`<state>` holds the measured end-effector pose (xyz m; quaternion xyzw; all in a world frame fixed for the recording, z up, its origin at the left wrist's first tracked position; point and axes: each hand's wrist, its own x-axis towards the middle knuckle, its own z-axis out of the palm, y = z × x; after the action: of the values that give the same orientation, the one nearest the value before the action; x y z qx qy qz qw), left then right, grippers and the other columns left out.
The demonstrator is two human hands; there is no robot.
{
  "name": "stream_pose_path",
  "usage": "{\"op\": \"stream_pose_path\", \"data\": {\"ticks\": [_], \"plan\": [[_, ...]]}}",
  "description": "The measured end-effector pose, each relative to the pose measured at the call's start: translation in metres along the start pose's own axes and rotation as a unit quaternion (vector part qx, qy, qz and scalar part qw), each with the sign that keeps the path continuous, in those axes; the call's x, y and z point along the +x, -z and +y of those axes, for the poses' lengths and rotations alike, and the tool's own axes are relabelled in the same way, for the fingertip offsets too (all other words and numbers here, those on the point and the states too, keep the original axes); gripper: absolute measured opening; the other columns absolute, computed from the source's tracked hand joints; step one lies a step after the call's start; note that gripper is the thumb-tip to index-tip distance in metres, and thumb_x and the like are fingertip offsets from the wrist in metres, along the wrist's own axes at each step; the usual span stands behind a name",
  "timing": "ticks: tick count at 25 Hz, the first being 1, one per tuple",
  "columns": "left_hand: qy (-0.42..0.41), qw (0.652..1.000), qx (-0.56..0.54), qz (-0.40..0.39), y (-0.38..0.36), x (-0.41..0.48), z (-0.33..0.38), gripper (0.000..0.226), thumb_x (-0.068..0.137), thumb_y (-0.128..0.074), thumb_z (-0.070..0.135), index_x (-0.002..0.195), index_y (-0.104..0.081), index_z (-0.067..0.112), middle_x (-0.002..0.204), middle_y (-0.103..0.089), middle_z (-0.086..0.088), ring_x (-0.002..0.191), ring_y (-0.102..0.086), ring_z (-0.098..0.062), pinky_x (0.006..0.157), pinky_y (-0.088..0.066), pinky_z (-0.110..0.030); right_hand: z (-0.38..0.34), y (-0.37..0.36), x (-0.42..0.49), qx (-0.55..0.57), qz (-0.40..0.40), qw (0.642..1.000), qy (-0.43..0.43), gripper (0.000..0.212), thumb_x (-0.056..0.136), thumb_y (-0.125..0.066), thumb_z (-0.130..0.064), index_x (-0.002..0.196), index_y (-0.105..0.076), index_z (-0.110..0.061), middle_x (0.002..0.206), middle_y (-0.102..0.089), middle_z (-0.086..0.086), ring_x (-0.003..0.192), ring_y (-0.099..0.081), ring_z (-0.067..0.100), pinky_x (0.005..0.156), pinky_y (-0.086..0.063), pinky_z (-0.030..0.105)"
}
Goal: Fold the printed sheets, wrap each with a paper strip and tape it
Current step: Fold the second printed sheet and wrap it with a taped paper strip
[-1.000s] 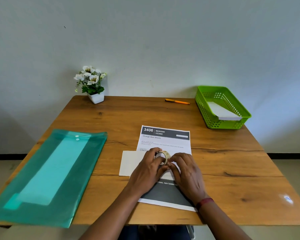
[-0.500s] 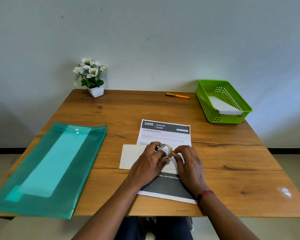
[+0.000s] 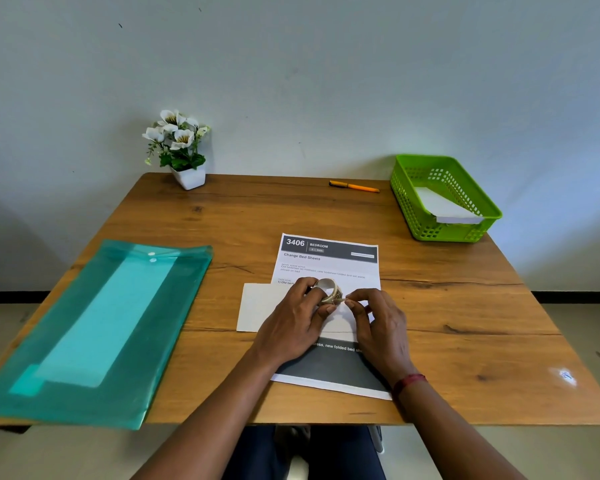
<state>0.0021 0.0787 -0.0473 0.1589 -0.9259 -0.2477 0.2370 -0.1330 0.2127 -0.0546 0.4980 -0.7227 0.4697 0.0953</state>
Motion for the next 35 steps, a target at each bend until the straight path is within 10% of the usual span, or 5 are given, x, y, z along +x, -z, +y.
{"op": "stream_pose_path", "data": {"ticks": [6, 18, 35], "plan": [[0.004, 1.000, 0.001, -0.003, 0.0019, -0.0005, 0.0015, 0.042, 0.099, -0.040, 0.044, 0.116, -0.056, 0.009, 0.122, -0.047, -0.002, 0.101, -0.056, -0.019, 0.075, -0.054, -0.038, -0.0006, 0.0004, 0.0003, 0.030, -0.003, 0.999, -0.024, 0.004, 0.093, -0.061, -0.021, 0.095, -0.064, -0.019, 0.091, -0.068, -0.005, 0.075, -0.061, 0.013, 0.059, -0.044, 0.013], [0.010, 1.000, -0.017, -0.007, 0.0020, 0.0012, 0.0030, 0.026, 0.104, -0.041, 0.032, 0.107, -0.058, 0.011, 0.112, -0.049, 0.001, 0.097, -0.053, -0.016, 0.079, -0.048, -0.034, 0.0045, -0.0004, 0.0037, 0.092, -0.027, 0.992, -0.078, 0.011, 0.090, -0.069, -0.011, 0.092, -0.065, -0.021, 0.089, -0.068, -0.012, 0.080, -0.063, 0.007, 0.065, -0.051, 0.024], [-0.015, 0.999, -0.043, 0.002, 0.0061, 0.0021, 0.0046, 0.018, 0.100, -0.044, 0.019, 0.095, -0.058, 0.009, 0.099, -0.054, 0.001, 0.088, -0.052, -0.017, 0.078, -0.045, -0.037, 0.0065, -0.0034, -0.0005, 0.009, -0.015, 0.998, 0.057, 0.010, 0.087, -0.075, -0.013, 0.094, -0.070, -0.017, 0.092, -0.063, -0.001, 0.083, -0.061, 0.015, 0.064, -0.053, 0.036]]}}
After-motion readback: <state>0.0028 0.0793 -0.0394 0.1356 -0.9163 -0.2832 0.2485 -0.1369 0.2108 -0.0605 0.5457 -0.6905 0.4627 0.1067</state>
